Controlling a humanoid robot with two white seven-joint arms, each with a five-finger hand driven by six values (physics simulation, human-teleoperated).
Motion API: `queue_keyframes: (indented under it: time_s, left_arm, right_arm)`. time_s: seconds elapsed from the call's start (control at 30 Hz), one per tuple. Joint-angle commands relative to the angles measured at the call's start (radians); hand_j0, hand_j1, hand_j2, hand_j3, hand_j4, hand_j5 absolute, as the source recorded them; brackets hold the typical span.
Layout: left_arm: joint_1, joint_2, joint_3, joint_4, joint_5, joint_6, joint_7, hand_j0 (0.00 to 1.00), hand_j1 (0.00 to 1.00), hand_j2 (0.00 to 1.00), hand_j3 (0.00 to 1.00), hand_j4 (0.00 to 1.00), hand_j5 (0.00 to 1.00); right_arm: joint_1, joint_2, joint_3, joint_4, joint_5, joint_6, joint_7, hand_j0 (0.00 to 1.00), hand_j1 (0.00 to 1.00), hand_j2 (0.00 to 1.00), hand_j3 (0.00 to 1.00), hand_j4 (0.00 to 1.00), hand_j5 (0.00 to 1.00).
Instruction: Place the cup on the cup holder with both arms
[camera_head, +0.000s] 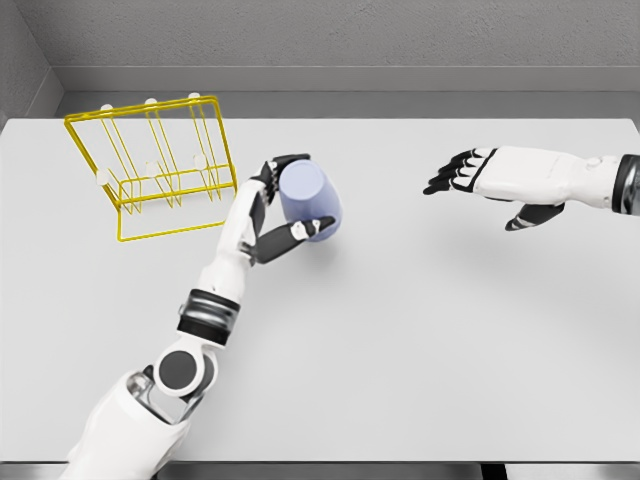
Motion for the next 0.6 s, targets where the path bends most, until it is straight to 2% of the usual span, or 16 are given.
queue_keyframes:
  time_s: [0.0, 0.4, 0.57]
  left_arm:
    - [0.000, -0.001, 0.012, -0.001, -0.002, -0.024, 0.000, 0.64, 0.64, 0.64, 0.64, 0.64, 0.64]
    - [-0.018, -0.002, 0.074, -0.001, 0.001, -0.182, 0.002, 0.65, 0.65, 0.65, 0.65, 0.65, 0.65]
    - [-0.021, -0.002, 0.101, -0.003, 0.004, -0.195, 0.004, 0.64, 0.64, 0.64, 0.64, 0.64, 0.64]
  right_arm:
    - [0.000, -0.002, 0.000, 0.000, -0.005, 0.003, 0.000, 1.00, 1.00, 1.00, 1.00, 1.00, 1.00]
    - [0.002, 0.011, 0.000, 0.000, -0.004, 0.003, 0.000, 1.00, 1.00, 1.00, 1.00, 1.00, 1.00]
    - [0.002, 0.020, 0.001, 0.000, -0.004, 0.003, 0.000, 1.00, 1.00, 1.00, 1.00, 1.00, 1.00]
